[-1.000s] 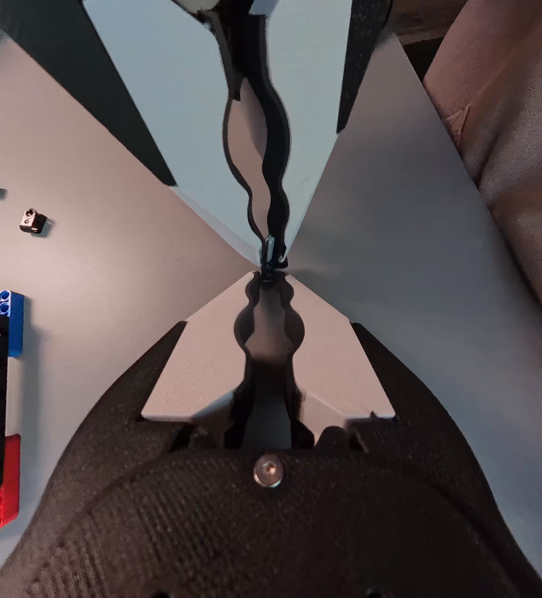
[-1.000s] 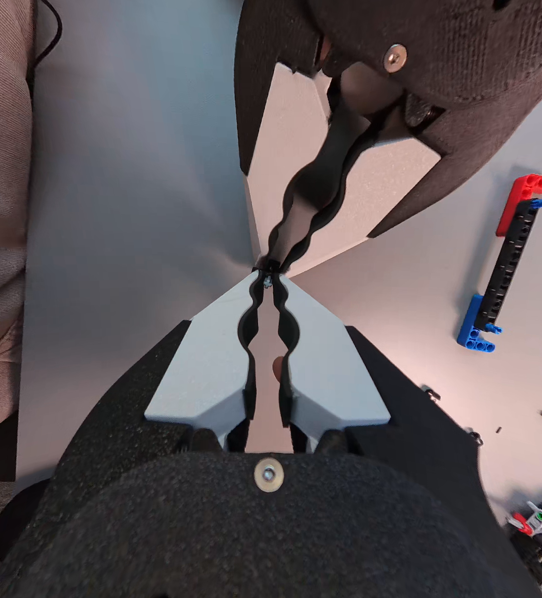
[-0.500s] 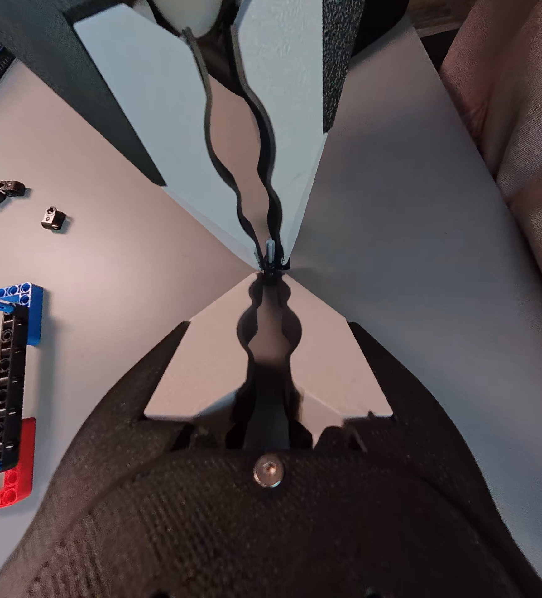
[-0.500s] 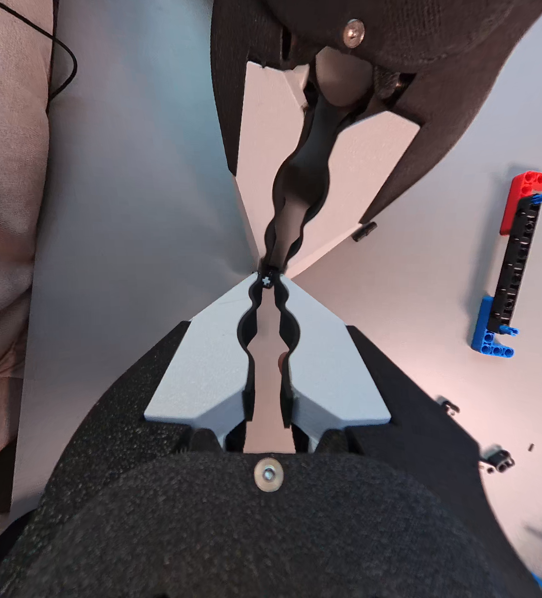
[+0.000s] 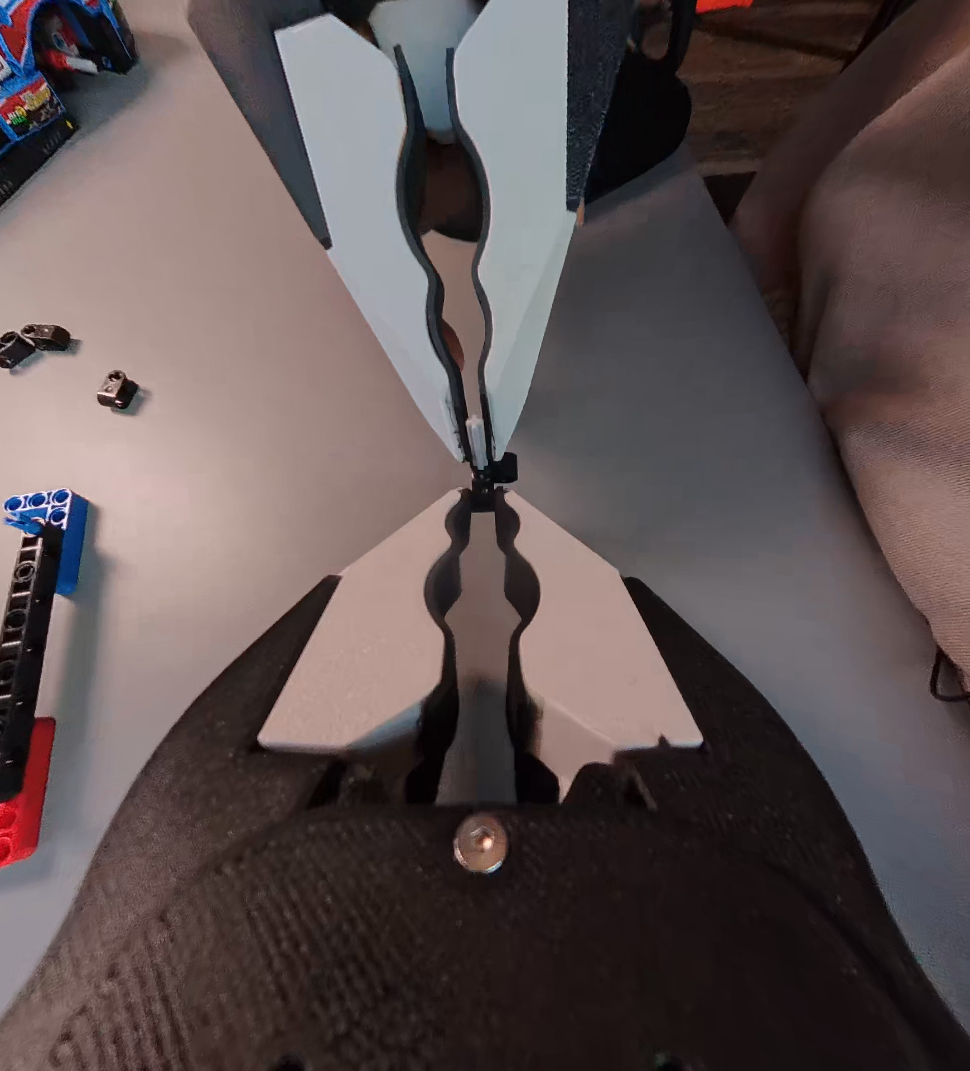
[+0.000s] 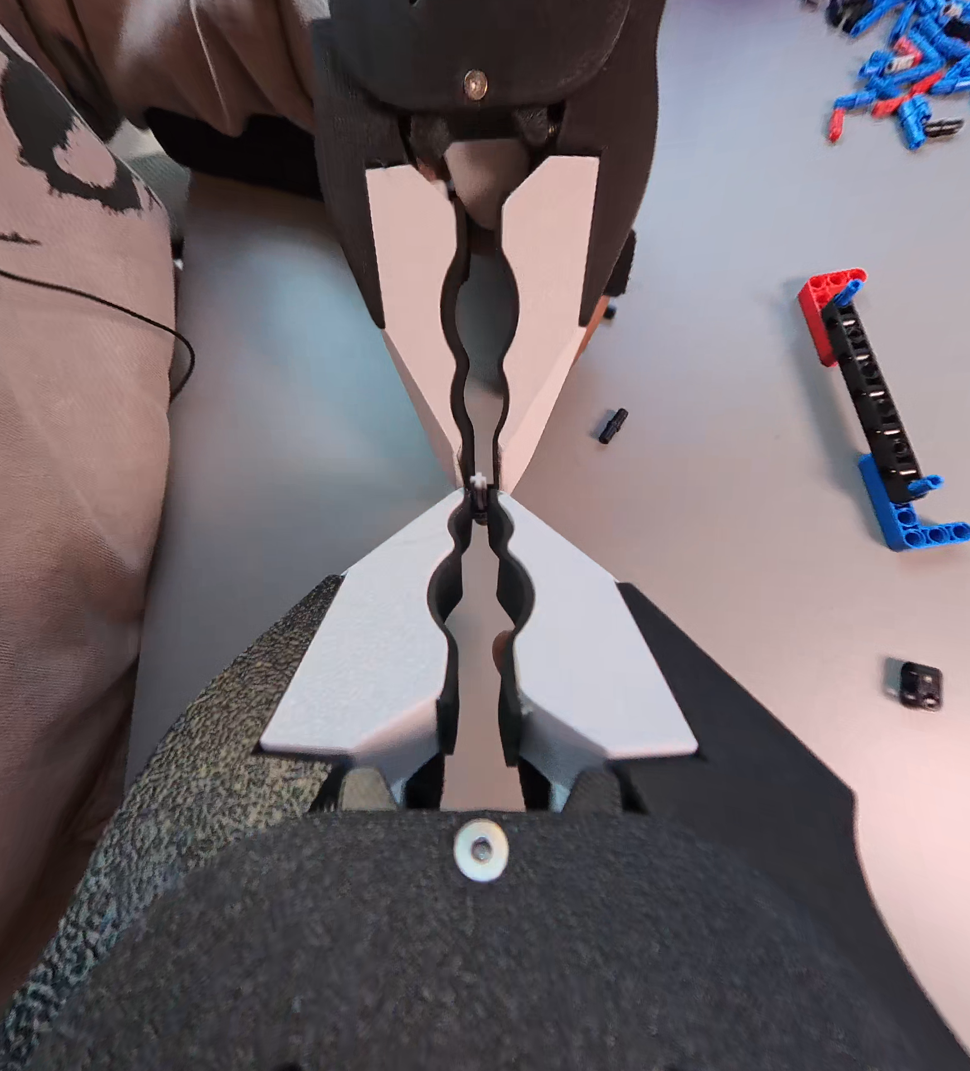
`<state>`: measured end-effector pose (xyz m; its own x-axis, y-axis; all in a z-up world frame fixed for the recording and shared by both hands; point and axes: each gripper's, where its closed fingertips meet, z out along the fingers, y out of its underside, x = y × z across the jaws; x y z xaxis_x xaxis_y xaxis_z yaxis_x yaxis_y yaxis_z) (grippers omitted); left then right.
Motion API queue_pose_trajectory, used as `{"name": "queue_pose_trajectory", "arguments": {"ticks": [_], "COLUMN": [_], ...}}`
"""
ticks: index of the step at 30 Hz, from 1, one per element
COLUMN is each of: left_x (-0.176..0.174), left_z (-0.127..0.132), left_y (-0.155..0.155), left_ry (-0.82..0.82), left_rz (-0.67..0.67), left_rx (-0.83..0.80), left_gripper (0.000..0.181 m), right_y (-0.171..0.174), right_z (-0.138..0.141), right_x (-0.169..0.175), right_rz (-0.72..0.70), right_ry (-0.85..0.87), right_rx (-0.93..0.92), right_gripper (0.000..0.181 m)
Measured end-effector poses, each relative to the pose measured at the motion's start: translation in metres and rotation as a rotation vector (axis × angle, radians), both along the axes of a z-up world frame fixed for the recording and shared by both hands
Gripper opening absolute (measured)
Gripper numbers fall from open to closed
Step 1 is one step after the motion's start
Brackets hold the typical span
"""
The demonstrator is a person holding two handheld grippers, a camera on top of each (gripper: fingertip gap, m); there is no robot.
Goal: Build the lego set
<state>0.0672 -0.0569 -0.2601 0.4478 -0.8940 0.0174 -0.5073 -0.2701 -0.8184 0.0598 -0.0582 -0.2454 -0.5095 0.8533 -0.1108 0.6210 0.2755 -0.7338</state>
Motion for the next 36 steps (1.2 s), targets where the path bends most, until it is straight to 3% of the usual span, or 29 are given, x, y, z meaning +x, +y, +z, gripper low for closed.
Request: {"name": "queue_pose_trajectory", "arguments": {"ticks": [3,8,13,18,36], "left_x": [-0.006,-0.024,-0.025,-0.032,-0.031], "left_z": [0.030,0.089,0.125,0.136,0.104], "left_y": [0.001,0.014,0.030,0.031,0.024], "left_ry": [-0.186,-0.522,-0.720,-0.774,-0.605], "left_rz": [0.030,0.129,0.234,0.282,0.203], "left_rx": [0.026,0.099,0.133,0.157,0.108], "left_gripper": [0.007,0.031,0.026,0.013,0.008], "right_y": [0.002,0.035,0.044,0.036,0.031], "right_z": [0.029,0.103,0.130,0.130,0.100], "right_x": [-0.008,-0.022,-0.034,-0.041,-0.032], "right_rz": [-0.063,-0.255,-0.269,-0.232,-0.116], "right_ry": [0.159,0.529,0.699,0.724,0.576], "right_rx": [-0.214,-0.765,-1.044,-1.026,-0.661], "right_gripper": [0.003,0.001,0.002,0.002,0.000]}}
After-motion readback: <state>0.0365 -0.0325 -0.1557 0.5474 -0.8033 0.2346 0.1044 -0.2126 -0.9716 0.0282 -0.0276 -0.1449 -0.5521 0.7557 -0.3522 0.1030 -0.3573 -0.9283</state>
